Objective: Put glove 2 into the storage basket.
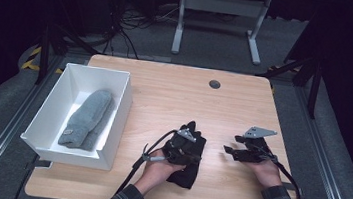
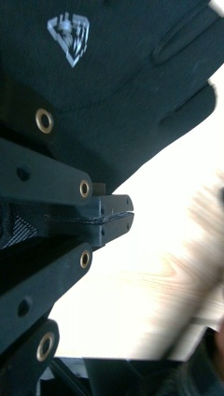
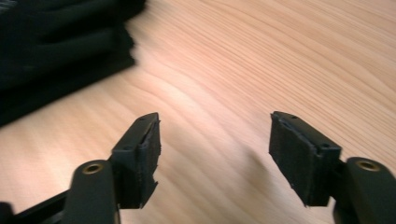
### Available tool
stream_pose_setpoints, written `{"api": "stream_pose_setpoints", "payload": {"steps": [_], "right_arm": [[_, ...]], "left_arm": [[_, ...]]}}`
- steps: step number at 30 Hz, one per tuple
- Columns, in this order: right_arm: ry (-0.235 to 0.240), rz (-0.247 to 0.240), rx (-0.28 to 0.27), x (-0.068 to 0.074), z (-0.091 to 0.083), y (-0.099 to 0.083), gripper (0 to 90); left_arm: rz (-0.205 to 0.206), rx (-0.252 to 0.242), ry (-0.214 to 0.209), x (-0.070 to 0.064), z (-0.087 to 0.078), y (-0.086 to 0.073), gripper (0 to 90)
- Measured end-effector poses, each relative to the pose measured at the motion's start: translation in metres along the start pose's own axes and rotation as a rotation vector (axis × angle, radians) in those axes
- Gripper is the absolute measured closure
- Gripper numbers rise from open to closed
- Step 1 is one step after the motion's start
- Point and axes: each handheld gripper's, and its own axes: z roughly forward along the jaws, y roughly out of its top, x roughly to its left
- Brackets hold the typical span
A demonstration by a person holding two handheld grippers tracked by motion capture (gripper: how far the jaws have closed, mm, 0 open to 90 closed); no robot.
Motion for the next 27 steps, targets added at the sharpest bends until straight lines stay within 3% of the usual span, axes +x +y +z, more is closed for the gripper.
{"api": "stream_pose_setpoints", "payload": {"steps": [4,12,16,22,27], "right_arm": [[-0.024,0.02,0.029,-0.012,0.004,-0.007,29.2],[-0.041,0.016,-0.004,-0.015,0.009,-0.01,20.5],[-0.044,0.022,-0.011,-0.016,0.01,-0.011,18.5],[-0.043,0.023,-0.009,-0.016,0.01,-0.011,17.6],[-0.044,0.023,-0.009,-0.016,0.01,-0.011,17.5]], "left_arm": [[0.031,0.035,0.026,-0.001,0.001,-0.003,90.0],[0.068,0.093,0.083,0.001,-0.014,-0.013,90.0],[0.064,0.114,0.097,0.005,-0.026,-0.02,90.0],[0.045,0.117,0.13,0.014,-0.046,-0.033,90.0],[0.048,0.082,0.159,0.018,-0.062,-0.035,88.6]]}}
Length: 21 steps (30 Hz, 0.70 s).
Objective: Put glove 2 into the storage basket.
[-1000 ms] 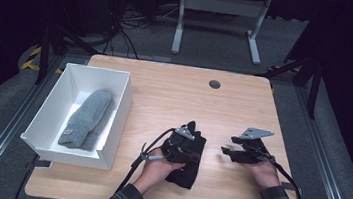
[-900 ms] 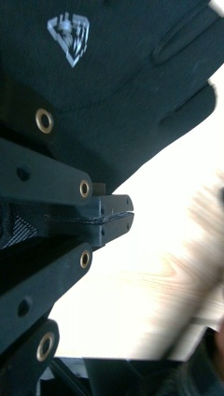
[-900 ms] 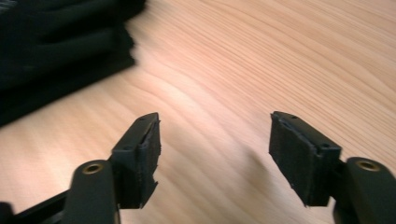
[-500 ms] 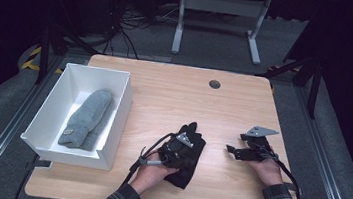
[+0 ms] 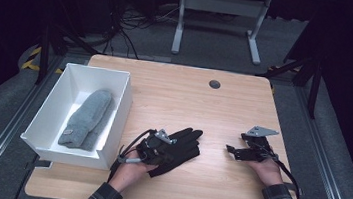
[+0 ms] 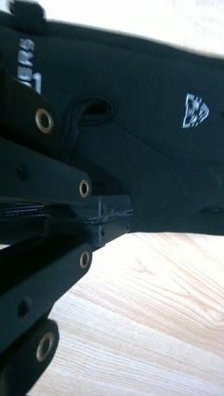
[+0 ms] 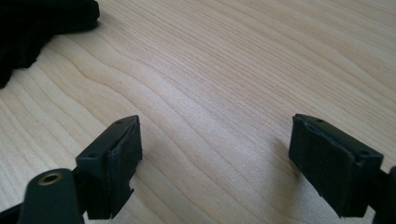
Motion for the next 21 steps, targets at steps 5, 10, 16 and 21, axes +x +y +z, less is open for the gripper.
{"api": "stream_pose_setpoints", "payload": {"steps": [5,10,16,21], "right_arm": [[0.001,-0.001,0.0,0.0,0.0,0.0,17.5],[0.0,0.0,0.0,0.0,0.0,0.0,17.5],[-0.001,0.001,0.0,0.0,0.0,0.0,17.6],[-0.001,0.002,0.0,0.0,0.0,0.0,17.6]], "left_arm": [[0.015,-0.058,0.047,0.003,-0.011,0.008,64.8],[0.043,-0.075,0.075,0.009,-0.011,0.015,40.0],[0.084,-0.03,0.102,0.016,0.007,0.024,24.0],[0.092,0.0,0.126,0.021,0.019,0.025,17.0]]}}
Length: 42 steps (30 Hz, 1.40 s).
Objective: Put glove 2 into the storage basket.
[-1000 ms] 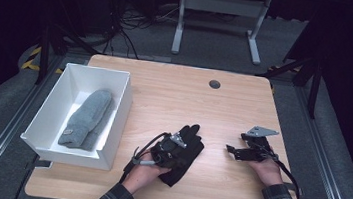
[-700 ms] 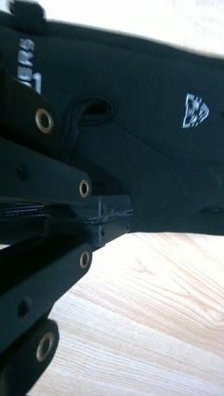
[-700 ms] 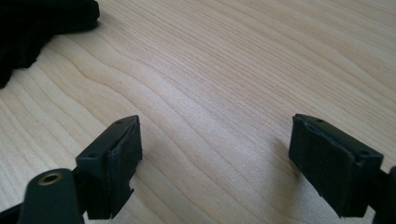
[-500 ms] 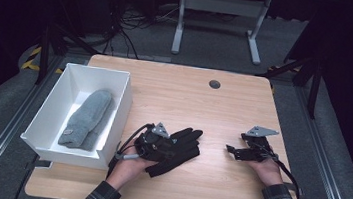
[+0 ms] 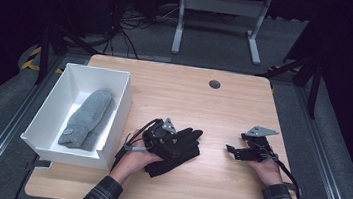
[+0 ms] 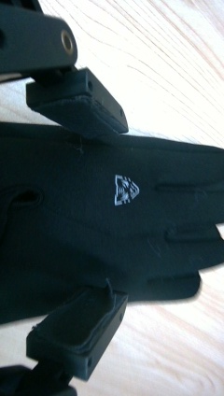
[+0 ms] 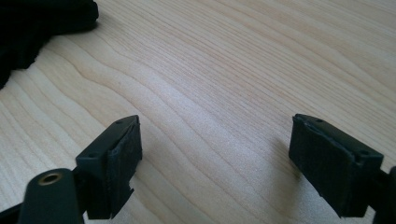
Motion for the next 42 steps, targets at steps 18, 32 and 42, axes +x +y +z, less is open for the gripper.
{"api": "stream_pose_setpoints", "payload": {"steps": [18,32,42], "right_arm": [[-0.002,0.001,0.001,0.0,0.0,0.0,17.6],[-0.003,0.003,0.0,0.0,0.0,0.0,17.7],[-0.003,0.002,0.001,0.0,0.0,0.0,17.7]], "left_arm": [[-0.014,0.013,-0.03,0.004,0.014,-0.007,17.2],[-0.013,0.064,-0.136,-0.003,0.008,-0.002,68.4],[-0.052,0.063,-0.111,-0.009,-0.003,0.004,70.9]]}}
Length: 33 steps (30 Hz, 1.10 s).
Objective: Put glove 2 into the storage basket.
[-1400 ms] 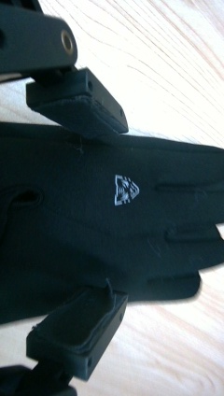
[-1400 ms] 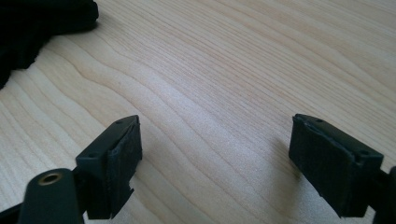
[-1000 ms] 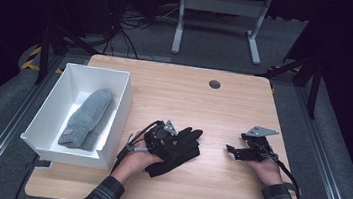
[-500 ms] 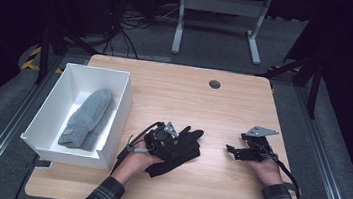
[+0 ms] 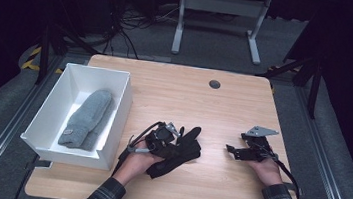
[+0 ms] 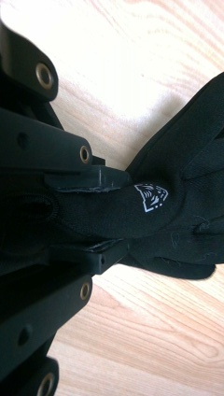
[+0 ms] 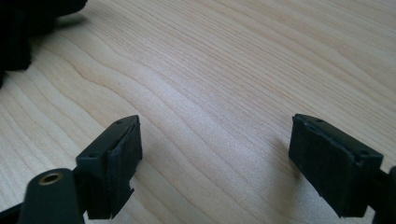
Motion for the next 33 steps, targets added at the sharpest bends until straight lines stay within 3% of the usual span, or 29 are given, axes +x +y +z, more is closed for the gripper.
{"api": "stream_pose_setpoints", "payload": {"steps": [6,12,18,28,33], "right_arm": [[0.0,0.0,0.0,0.0,0.0,0.0,17.7],[0.0,0.002,0.001,0.0,0.0,0.0,17.7],[0.0,0.002,0.001,0.0,0.0,0.0,17.7],[0.0,0.002,0.001,0.0,0.0,0.0,17.6],[0.0,0.002,0.001,0.0,0.0,0.0,17.6]], "left_arm": [[-0.036,-0.054,-0.016,-0.009,-0.025,0.008,70.6],[-0.064,-0.092,-0.006,-0.014,-0.059,0.019,70.5],[-0.068,-0.114,0.017,-0.017,-0.088,0.027,70.5],[-0.084,-0.135,0.053,-0.01,-0.144,0.036,70.5],[-0.101,-0.16,0.1,0.001,-0.176,0.032,70.5]]}}
